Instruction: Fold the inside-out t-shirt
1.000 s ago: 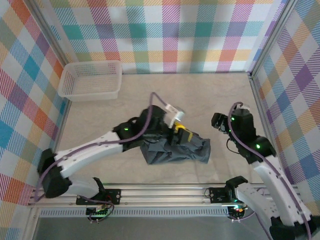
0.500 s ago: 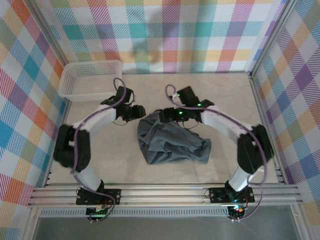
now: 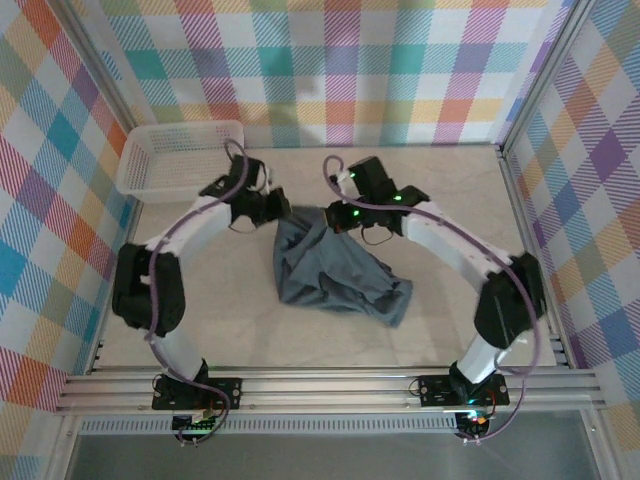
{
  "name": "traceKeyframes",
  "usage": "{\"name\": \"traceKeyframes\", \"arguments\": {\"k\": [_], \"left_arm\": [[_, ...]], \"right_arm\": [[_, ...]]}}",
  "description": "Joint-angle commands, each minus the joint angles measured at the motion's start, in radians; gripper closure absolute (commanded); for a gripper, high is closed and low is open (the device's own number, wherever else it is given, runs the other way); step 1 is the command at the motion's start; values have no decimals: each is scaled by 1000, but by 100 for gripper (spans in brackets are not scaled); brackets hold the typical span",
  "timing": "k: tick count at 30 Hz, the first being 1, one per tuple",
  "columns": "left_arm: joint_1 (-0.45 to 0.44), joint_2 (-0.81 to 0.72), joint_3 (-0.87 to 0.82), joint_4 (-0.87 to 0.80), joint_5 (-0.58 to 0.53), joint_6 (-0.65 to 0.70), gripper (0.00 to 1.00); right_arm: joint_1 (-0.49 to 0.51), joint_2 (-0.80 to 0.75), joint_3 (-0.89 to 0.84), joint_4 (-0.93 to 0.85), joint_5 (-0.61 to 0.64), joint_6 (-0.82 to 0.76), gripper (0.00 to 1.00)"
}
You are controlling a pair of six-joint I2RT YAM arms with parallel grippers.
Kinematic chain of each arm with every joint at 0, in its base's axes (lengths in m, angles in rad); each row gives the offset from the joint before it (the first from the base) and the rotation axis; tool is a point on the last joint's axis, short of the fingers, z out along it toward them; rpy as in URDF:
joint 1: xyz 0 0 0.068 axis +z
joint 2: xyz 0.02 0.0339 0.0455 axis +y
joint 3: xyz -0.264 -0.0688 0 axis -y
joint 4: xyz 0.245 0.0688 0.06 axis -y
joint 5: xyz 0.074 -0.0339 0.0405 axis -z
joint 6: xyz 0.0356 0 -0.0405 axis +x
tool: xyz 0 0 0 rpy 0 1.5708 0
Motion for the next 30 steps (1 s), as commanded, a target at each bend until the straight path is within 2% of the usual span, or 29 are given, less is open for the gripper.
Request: {"name": "traceKeyframes", "arguments": {"k": [1, 3, 6, 8, 11, 13, 15, 16, 18, 20, 23, 27, 30], "left_arm": [[46, -184, 116, -86, -37, 65, 100], [49, -243, 112, -128, -69, 91, 100], [50, -342, -19, -135, -106, 81, 100], [50, -409, -170, -108, -115, 44, 100], [50, -480, -388, -45, -83, -20, 100], [48, -504, -504, 1, -46, -61, 100], [47, -526, -581, 35, -16, -89, 100], [47, -536, -613, 46, -8, -96, 100], [47, -549, -629, 14, -34, -86, 100], [47, -569, -622, -70, -133, -66, 100], [47, -630, -618, -157, -312, -95, 100], [48, -746, -628, -156, -373, -148, 100], [50, -807, -620, -147, -364, -175, 100]], "right_arm": [[-11, -226, -24, 109, 193, -98, 100], [-12, -351, -131, 187, 263, -113, 100], [-14, -547, -359, 247, 322, -89, 100], [-15, -685, -551, 246, 391, -6, 100], [-15, -852, -771, 137, 492, 189, 100], [-15, -922, -855, 112, 446, 257, 100], [-15, -937, -899, 177, 307, 245, 96], [-14, -914, -903, 218, 232, 230, 88], [-12, -805, -871, 279, 82, 207, 78], [9, -633, -783, 306, -46, 176, 68], [79, -356, -601, 312, -125, 123, 53], [149, -44, -363, 314, -35, 67, 41], [151, 148, -229, 363, 78, 126, 27]]}}
